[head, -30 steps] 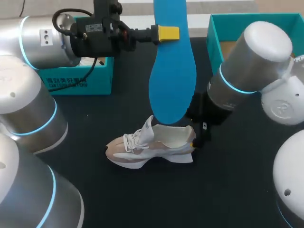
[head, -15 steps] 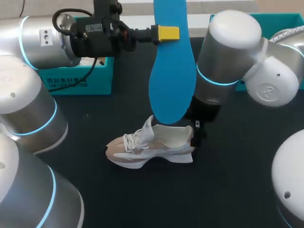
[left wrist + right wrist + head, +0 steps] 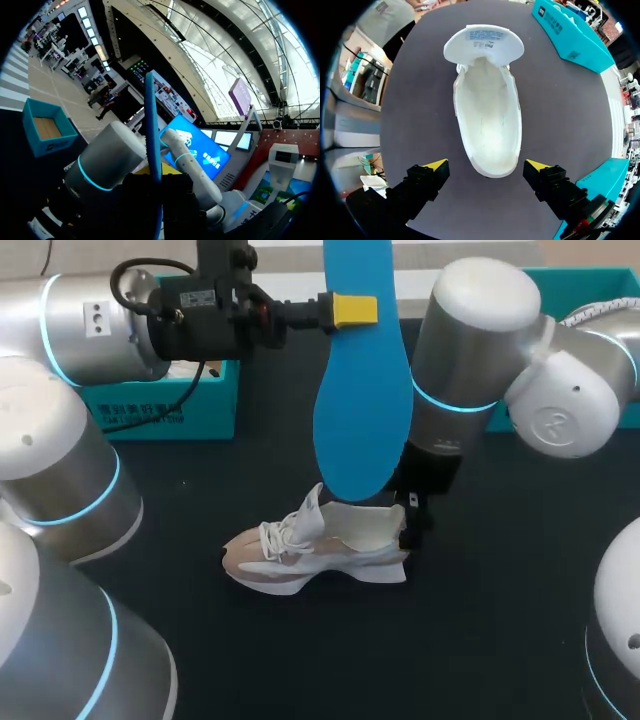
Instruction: Take the shoe out of the shoebox, open the shoe tongue, remove and reinsert the insole, then place the shoe into the shoebox
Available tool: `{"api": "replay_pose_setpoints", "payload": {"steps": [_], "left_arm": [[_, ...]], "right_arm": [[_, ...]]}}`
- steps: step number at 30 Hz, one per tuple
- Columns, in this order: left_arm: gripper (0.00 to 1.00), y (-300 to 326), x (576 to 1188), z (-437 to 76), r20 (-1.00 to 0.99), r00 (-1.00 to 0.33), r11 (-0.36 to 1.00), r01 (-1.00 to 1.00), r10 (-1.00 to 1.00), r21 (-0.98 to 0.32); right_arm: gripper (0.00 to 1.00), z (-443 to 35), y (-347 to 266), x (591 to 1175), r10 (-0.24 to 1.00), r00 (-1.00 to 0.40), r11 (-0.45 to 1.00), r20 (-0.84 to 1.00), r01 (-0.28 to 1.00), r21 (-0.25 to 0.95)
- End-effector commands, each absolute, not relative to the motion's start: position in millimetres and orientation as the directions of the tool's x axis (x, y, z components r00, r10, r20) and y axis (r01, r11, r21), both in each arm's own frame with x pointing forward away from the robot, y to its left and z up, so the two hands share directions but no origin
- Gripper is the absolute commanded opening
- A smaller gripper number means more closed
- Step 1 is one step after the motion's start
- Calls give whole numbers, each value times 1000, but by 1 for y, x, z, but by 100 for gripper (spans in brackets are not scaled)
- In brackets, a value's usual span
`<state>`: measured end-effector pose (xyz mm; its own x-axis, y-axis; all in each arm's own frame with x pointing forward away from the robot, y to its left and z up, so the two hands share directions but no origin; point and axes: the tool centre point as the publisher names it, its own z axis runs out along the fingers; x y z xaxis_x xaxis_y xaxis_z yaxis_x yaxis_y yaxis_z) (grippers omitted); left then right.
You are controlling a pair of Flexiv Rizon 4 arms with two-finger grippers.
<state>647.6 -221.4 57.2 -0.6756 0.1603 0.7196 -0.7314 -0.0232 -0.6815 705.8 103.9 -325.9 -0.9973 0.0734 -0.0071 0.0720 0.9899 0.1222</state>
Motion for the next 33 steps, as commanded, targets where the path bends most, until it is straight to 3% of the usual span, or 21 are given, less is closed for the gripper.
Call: {"api": "replay_pose_setpoints", "payload": {"steps": [1,13,19,33], "left_arm": [[0,-222,647,56,720,-676,-23,-731,160,-681],[0,-222,647,56,720,-676,-23,-731,160,-681],[0,-222,647,56,720,-676,-23,-731,160,-681],[0,-222,647,56,720,-676,-23,-731,160,-681]], "right_arm": [[100,-327,103,703,74,-997,990,-12,72,123],[100,-325,105,702,77,-997,989,-20,74,125],[100,-308,111,709,81,-996,980,-39,72,185],[100,-313,166,719,10,-1000,973,-11,7,232]]}}
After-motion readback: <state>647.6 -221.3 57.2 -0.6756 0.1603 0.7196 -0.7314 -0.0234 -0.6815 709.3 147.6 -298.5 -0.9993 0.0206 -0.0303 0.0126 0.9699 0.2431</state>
